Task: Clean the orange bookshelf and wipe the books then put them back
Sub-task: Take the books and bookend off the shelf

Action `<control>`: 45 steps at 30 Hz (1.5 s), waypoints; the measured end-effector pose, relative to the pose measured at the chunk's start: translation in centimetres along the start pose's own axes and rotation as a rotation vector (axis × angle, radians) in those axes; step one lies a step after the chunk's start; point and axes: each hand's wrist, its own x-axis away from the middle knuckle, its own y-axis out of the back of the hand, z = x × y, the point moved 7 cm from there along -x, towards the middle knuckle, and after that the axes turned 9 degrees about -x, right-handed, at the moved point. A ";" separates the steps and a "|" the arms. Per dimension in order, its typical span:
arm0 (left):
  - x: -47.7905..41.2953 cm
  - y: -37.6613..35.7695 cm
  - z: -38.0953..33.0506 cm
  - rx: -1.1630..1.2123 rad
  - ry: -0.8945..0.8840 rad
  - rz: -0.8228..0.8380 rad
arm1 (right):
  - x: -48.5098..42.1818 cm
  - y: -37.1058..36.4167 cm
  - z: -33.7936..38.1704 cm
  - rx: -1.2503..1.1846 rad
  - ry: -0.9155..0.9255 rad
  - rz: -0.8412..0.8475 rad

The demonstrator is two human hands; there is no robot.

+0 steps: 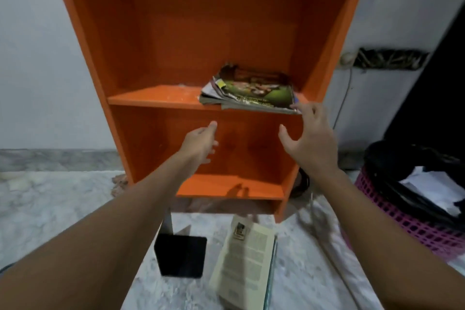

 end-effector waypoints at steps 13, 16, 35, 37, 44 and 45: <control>1.6 -3.0 -6.7 0.339 0.084 0.185 | -6.7 -3.4 0.2 0.068 0.034 0.490; 2.5 -4.0 -6.9 0.440 0.057 0.217 | -6.8 -1.6 1.2 0.031 0.085 0.409; 3.8 3.1 -22.3 0.799 -0.052 -0.042 | -17.2 13.2 9.3 -0.293 0.259 -0.076; 4.5 3.9 -24.1 0.770 -0.090 -0.048 | -20.9 14.6 11.1 -0.182 0.286 -0.189; 5.6 6.0 -27.7 0.714 -0.125 -0.050 | -31.5 10.4 12.3 0.173 0.077 0.286; 5.7 6.1 -27.8 0.711 -0.124 -0.053 | -31.8 10.0 12.2 0.183 0.079 0.334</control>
